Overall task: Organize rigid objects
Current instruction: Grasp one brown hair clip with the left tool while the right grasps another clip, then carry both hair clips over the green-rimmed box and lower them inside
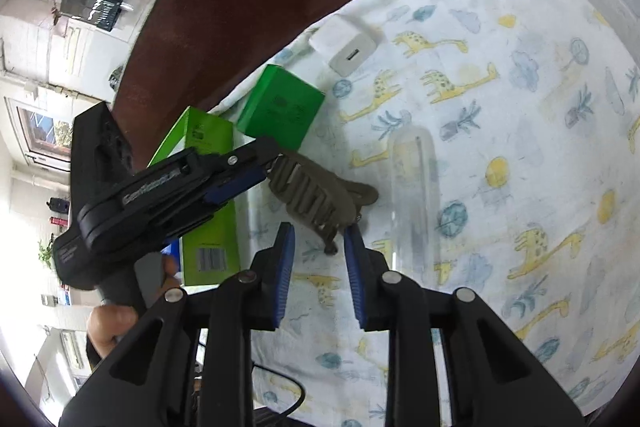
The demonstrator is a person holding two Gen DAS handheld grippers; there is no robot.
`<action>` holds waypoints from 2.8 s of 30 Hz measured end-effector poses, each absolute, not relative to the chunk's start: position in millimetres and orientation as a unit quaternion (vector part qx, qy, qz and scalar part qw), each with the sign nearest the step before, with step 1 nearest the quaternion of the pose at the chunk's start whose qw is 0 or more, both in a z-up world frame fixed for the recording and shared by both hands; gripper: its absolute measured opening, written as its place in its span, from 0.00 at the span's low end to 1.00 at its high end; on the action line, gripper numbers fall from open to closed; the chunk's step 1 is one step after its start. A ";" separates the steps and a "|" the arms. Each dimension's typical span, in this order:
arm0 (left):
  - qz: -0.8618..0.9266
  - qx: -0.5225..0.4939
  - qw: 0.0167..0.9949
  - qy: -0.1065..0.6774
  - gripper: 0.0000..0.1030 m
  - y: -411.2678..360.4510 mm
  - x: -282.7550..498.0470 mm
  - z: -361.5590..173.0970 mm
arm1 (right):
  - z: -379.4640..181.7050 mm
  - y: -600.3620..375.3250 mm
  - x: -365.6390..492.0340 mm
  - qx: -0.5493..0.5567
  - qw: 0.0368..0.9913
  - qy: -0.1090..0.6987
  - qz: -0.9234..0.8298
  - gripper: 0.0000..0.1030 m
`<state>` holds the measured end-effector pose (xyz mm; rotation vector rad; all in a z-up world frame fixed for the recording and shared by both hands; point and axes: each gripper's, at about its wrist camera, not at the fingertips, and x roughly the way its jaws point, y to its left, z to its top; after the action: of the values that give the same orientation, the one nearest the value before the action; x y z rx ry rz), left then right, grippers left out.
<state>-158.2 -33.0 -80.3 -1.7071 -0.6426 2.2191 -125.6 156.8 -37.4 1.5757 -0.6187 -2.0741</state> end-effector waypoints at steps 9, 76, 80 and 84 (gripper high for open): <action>0.764 -0.589 0.159 -0.209 0.24 -32.5 -146.9 -70.2 | -37.3 164.6 -133.0 0.559 0.210 -0.202 -0.776 0.15; 0.803 -0.527 0.185 -0.208 0.36 -75.0 -125.6 -24.0 | 27.7 139.2 -128.1 0.493 0.245 -0.145 -0.822 0.20; 0.825 -0.497 0.167 -0.212 0.36 -107.8 -113.3 -2.5 | 47.1 112.1 -123.3 0.476 0.280 -0.132 -0.823 0.20; 0.849 -0.468 0.127 -0.210 0.36 -158.2 -94.5 13.3 | 58.2 66.0 -119.8 0.470 0.325 -0.117 -0.812 0.21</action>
<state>-94.5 -158.2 13.3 -1.3632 -0.6111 2.4702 -119.8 66.0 58.2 1.2323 -0.3076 -2.1289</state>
